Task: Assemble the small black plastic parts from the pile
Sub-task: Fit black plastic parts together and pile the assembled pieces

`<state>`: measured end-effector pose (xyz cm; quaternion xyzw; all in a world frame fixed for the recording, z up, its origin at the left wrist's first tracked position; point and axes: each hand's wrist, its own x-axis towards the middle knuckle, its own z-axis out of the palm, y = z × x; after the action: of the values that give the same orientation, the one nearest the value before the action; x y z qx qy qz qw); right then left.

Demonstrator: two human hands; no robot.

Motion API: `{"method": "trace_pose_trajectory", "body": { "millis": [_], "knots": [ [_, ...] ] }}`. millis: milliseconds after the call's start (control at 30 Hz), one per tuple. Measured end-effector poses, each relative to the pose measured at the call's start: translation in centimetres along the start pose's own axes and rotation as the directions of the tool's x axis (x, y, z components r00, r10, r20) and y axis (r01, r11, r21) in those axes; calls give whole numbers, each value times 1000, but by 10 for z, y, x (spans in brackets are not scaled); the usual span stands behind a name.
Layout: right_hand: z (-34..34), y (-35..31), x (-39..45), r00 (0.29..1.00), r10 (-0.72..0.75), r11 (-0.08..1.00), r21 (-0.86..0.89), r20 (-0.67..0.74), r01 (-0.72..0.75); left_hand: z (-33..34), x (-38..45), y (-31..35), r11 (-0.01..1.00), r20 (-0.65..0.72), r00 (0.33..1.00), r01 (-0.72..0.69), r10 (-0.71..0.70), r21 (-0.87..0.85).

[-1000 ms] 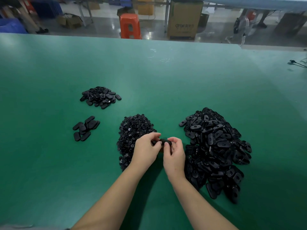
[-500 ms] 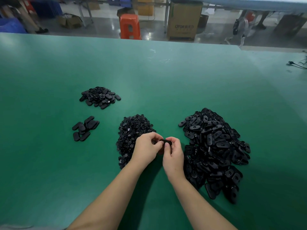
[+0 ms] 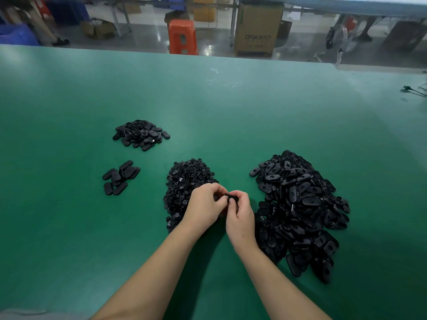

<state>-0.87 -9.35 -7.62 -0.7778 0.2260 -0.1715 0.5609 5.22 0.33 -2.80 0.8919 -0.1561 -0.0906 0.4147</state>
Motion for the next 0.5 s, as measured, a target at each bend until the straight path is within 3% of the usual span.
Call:
{"method": "trace_pose_trajectory", "body": {
  "millis": [500],
  "knots": [
    [0,0,-2,999,-29,999,-25,36,30,-6,0,2,998,48,999,18,-21,64]
  ]
}}
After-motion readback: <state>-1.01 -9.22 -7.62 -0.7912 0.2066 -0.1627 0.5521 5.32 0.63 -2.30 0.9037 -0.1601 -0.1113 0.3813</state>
